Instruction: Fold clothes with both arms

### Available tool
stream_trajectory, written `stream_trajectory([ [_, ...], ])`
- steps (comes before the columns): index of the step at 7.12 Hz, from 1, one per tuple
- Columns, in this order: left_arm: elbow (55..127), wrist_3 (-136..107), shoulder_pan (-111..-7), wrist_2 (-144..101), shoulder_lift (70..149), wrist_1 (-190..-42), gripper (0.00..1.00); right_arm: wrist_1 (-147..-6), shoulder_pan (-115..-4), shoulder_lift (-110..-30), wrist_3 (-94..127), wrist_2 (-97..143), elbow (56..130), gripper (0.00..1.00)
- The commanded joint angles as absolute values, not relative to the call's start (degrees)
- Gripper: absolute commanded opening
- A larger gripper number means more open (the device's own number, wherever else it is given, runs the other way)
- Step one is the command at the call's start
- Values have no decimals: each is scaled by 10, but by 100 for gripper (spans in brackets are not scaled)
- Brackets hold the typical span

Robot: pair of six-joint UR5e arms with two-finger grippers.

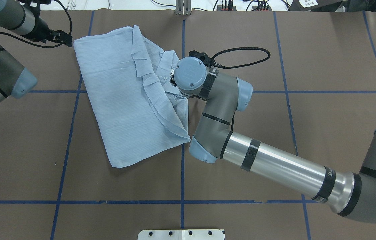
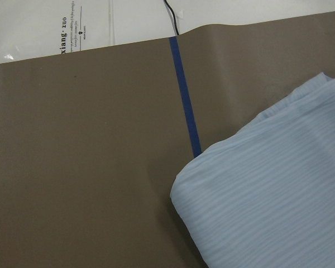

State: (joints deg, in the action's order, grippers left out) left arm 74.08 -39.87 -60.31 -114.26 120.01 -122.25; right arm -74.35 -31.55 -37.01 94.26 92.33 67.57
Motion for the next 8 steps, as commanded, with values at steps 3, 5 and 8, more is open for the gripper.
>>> stream_trajectory([
  [3, 741, -399, -602, -1143, 1200, -1223, 100, -702, -309, -343, 943, 911, 615, 61],
  [5, 740, -399, -602, -1143, 1200, -1223, 100, -702, -309, -340, 956, 909, 617, 0],
  [8, 741, -402, -601, -1143, 1200, -1223, 100, -714, -309, -381, 954, 915, 691, 0],
])
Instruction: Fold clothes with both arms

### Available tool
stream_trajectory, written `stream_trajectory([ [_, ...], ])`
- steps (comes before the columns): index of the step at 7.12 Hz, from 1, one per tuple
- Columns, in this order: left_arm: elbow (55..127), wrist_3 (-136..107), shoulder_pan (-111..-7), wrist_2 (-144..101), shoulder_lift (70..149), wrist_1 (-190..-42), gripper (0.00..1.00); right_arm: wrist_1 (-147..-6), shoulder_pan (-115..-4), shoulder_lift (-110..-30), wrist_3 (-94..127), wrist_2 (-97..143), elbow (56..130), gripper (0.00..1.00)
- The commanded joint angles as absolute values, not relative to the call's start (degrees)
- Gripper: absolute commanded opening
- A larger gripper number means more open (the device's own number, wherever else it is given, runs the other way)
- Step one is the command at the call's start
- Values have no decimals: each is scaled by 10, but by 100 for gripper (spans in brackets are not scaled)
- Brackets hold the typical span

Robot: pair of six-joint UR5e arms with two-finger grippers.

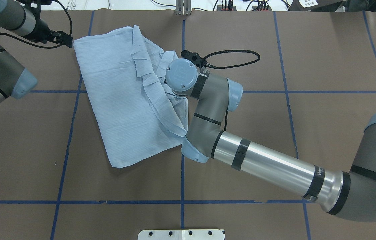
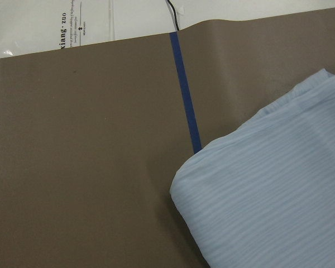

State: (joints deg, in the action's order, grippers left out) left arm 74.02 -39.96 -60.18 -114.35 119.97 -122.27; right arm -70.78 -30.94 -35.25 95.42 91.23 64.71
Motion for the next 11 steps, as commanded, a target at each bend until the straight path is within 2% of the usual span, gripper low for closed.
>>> stream_trajectory([
  [1, 742, -403, -601, -1143, 1200, -1223, 100, -751, -306, -430, 954, 916, 773, 0],
  [3, 743, -403, -601, -1143, 1200, -1223, 100, -794, -281, -564, 956, 910, 942, 0],
  [4, 745, -405, -601, -1144, 1199, -1223, 100, -794, -269, -610, 958, 902, 987, 0],
  [6, 748, -406, -601, -1145, 1198, -1223, 100, -795, -252, -640, 960, 885, 1010, 0],
  [7, 749, -405, -600, -1146, 1198, -1223, 100, -795, -251, -642, 952, 888, 1010, 55],
  [8, 751, -405, -601, -1154, 1198, -1223, 100, -799, -248, -642, 933, 891, 1009, 100],
  [11, 750, -405, -600, -1159, 1197, -1223, 100, -895, -282, -587, 770, 941, 1013, 100],
])
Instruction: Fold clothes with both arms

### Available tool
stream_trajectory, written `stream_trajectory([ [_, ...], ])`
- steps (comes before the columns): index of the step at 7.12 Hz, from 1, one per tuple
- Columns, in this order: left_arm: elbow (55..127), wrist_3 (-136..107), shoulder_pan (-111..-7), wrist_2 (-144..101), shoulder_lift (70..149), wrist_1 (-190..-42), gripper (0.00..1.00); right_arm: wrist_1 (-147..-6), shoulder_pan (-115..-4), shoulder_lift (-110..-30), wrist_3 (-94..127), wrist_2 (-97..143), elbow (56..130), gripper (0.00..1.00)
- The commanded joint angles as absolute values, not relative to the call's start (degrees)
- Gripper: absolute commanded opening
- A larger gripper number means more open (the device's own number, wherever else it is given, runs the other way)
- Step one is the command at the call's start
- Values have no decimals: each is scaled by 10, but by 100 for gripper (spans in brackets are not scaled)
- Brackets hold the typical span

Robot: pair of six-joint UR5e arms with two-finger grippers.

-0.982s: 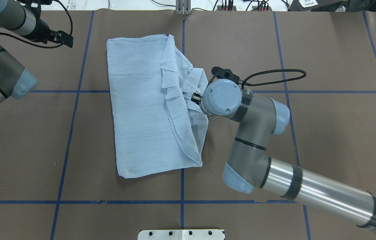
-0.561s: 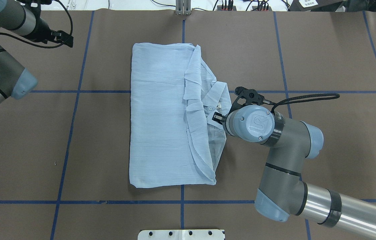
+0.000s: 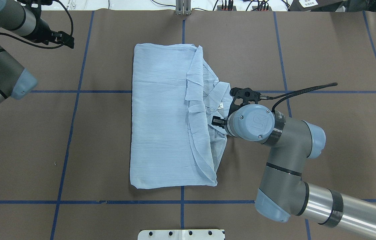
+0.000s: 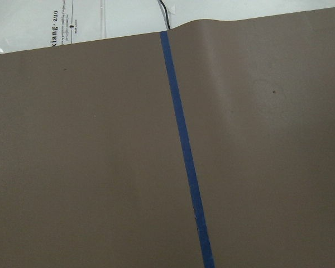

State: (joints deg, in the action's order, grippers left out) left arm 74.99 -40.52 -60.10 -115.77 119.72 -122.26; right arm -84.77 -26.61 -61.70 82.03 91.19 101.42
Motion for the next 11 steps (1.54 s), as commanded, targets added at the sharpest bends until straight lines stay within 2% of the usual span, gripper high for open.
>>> stream_trajectory([
  [1, 750, -405, -600, -1159, 1194, -1223, 100, -944, -280, -524, 750, 940, 983, 100],
  [2, 750, -405, -600, -1159, 1194, -1223, 100, -961, -278, -463, 744, 941, 916, 100],
  [3, 749, -405, -599, -1160, 1194, -1223, 100, -966, -270, -434, 706, 942, 872, 100],
  [5, 751, -405, -599, -1164, 1189, -1223, 100, -1028, -252, -415, 638, 942, 874, 100],
  [11, 770, -405, -599, -1167, 1173, -1223, 100, -1086, -201, -405, 545, 911, 867, 100],
])
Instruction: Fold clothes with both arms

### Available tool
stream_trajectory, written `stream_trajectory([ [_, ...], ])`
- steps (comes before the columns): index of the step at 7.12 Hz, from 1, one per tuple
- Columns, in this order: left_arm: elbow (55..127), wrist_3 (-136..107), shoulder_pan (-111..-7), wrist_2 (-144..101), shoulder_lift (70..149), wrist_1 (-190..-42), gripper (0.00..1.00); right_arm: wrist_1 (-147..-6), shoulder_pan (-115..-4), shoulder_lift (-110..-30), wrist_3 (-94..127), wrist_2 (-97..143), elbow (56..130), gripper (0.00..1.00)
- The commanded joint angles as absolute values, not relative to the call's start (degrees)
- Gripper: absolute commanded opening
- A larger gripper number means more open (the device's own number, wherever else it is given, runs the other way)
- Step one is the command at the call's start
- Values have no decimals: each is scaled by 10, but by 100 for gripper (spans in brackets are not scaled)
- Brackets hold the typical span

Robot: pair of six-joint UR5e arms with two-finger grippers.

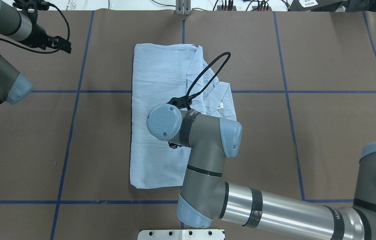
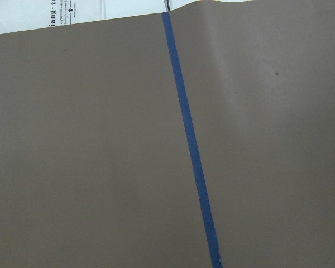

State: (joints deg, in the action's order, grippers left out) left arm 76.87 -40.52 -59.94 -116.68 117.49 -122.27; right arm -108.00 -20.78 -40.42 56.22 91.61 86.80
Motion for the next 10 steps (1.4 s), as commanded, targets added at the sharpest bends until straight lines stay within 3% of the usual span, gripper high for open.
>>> stream_trajectory([
  [1, 770, -405, -599, -1167, 1173, -1223, 100, -1086, -193, -407, 544, 904, 866, 100],
  [6, 768, -404, -599, -1167, 1173, -1223, 100, -1097, -184, -410, 528, 877, 846, 100],
  [10, 767, -405, -594, -1166, 1173, -1223, 100, -1140, -199, -428, 484, 868, 873, 100],
])
